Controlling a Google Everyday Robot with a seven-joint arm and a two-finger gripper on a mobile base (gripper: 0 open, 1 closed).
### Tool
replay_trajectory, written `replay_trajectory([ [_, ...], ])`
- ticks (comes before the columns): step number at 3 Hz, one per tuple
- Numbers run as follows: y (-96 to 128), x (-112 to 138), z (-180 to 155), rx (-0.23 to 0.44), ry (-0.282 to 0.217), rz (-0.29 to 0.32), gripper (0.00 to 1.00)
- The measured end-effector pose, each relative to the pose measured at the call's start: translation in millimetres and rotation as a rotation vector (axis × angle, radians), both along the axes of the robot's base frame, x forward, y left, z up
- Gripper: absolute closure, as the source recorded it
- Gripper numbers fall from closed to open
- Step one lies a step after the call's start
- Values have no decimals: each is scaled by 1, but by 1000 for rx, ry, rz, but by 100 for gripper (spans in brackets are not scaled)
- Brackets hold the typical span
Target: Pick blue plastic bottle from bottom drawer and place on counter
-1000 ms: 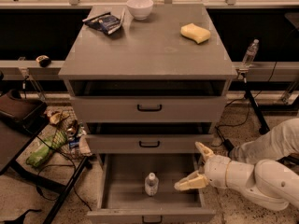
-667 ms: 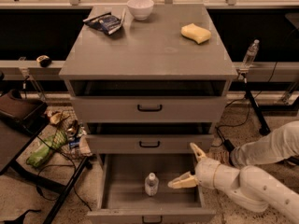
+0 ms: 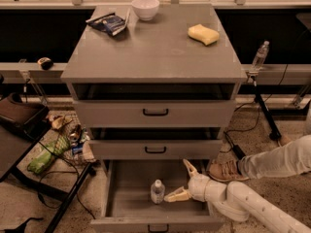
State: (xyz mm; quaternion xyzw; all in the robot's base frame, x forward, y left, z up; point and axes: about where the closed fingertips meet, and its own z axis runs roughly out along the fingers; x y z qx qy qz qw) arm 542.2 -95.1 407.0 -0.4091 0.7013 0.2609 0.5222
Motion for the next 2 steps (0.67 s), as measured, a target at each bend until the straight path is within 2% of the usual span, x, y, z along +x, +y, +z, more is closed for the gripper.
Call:
replay_trajectory([
  [1,35,10,-57,89,18,8,0],
  [2,54,24,-85,122,14,-5,0],
])
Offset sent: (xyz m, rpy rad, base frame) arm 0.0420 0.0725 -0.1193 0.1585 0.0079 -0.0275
